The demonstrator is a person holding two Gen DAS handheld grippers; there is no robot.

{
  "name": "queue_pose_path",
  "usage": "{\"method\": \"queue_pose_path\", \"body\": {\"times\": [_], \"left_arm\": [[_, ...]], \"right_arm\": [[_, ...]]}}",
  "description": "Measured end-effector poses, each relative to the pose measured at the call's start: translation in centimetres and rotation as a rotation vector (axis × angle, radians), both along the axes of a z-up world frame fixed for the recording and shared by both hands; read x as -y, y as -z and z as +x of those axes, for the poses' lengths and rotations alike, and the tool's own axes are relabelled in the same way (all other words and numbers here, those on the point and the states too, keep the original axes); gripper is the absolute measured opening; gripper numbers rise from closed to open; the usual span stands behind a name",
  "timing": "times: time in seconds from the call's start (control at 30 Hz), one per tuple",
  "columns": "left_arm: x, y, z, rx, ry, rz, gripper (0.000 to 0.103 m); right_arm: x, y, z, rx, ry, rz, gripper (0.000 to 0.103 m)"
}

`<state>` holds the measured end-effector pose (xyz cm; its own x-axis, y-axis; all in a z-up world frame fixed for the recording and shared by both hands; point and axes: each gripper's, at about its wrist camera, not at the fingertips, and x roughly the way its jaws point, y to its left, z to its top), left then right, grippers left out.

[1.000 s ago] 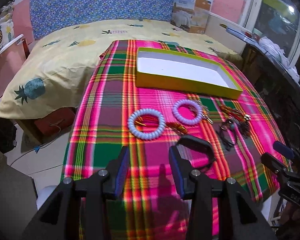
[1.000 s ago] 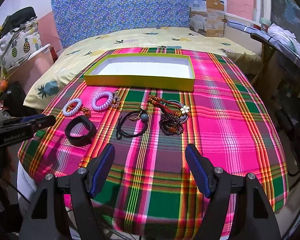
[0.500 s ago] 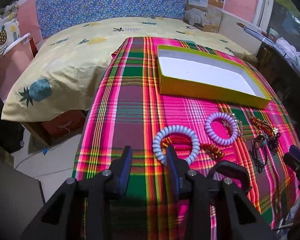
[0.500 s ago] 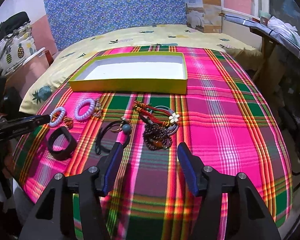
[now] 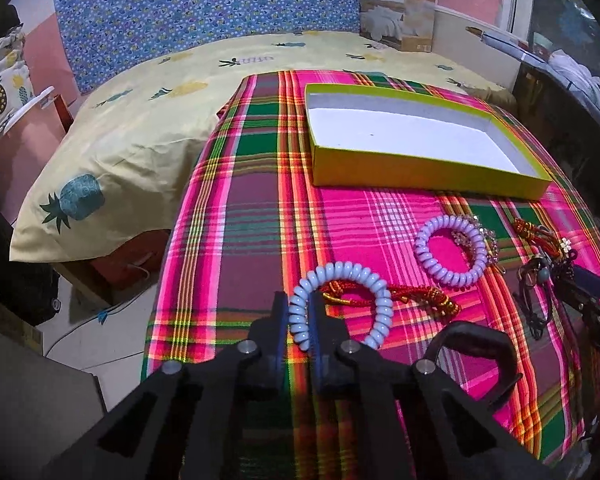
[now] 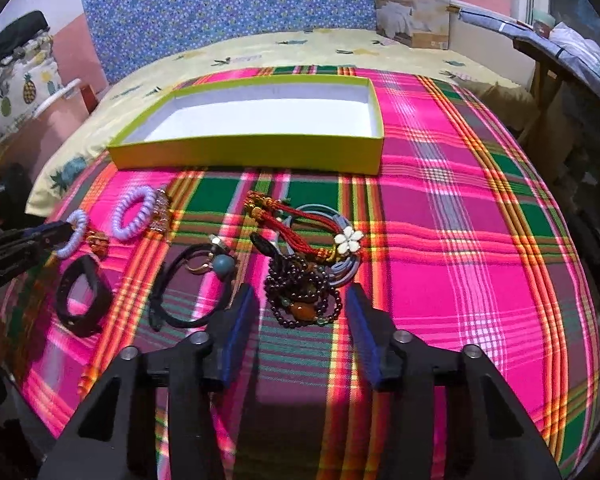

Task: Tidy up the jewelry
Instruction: 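Grasp the lavender coil hair tie with the left tool while the right tool grasps the beaded tassel keychain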

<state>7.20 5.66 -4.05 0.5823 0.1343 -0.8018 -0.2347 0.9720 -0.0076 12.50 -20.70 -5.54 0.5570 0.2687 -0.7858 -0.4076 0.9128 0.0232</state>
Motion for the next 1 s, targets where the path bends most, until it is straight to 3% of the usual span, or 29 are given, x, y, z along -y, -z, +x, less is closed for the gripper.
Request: {"method": "queue_pose_path", "body": {"times": [0.07,0.13,0.33,1.0], "left_arm": [[-0.1,0.0,-0.2,0.005,0.001,-0.008,0.010],[-0.2,-0.2,-0.5,0.014,0.002,-0.018,0.010],[-0.1,-1.3,-1.6,0.054,0.016,-0.031,0.010],[0.7,-4.6,-3.4,0.124,0.046,-0.070,0.010]], "right_arm": [[0.0,0.0,0.0,0.002,0.000,-0.005,0.038],[0.1,0.0,0.0,0.005,0.004,-0.008,0.027],[0.7,-0.4,-0.7,0.011,0.012,0.011,0.012],[1.7,-3.4,-3.9,0.083,0.014,0.074,0.011]]}}
